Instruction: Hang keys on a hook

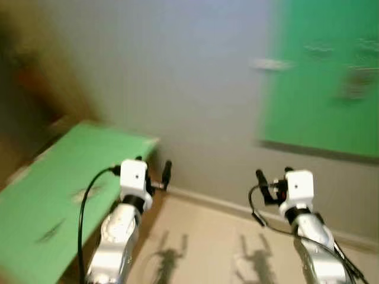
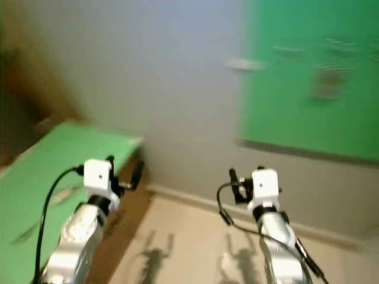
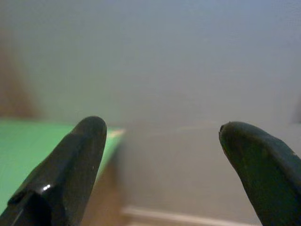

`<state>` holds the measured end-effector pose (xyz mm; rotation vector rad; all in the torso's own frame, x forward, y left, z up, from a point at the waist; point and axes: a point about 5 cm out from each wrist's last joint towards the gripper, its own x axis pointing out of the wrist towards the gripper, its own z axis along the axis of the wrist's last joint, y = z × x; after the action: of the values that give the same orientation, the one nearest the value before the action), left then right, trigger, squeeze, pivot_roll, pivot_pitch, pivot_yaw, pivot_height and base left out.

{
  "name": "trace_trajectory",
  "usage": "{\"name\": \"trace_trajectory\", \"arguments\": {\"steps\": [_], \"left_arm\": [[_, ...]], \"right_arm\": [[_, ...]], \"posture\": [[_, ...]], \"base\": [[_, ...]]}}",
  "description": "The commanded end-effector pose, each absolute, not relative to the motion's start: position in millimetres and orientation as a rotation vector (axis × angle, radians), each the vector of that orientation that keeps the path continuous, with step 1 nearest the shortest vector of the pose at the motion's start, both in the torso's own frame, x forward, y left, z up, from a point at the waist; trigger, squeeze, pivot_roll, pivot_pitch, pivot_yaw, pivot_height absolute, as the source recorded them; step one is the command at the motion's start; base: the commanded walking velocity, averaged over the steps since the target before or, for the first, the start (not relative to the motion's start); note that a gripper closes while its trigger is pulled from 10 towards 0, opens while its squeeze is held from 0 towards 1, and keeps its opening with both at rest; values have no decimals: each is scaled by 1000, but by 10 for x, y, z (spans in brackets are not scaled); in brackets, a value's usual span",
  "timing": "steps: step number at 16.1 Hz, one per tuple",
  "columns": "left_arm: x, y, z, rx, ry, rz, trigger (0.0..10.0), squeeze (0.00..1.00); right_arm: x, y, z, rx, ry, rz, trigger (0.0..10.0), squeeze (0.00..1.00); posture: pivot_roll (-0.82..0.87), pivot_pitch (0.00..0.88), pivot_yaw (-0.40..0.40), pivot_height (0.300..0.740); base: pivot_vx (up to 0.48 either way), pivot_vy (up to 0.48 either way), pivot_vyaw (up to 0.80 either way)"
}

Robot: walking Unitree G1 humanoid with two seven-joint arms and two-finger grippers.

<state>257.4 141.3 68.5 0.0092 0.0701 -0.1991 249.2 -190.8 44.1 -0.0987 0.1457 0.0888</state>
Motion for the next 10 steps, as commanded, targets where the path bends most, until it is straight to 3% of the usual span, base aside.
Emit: {"name": "trace_trajectory", "arguments": {"steps": [1, 10], "left_arm": [[2555, 1511, 624, 29, 107, -156, 10000, 0], [2490, 1566, 566, 98, 147, -80, 10000, 0]], "right_arm": [[2537, -1804, 433, -65, 156, 126, 10000, 0], [2688, -1647, 457, -37, 174, 242, 10000, 0]], "posture": [[-195, 13, 102, 740], [-132, 32, 61, 740]], "base": [[0, 0, 731], [0, 0, 694]]}}
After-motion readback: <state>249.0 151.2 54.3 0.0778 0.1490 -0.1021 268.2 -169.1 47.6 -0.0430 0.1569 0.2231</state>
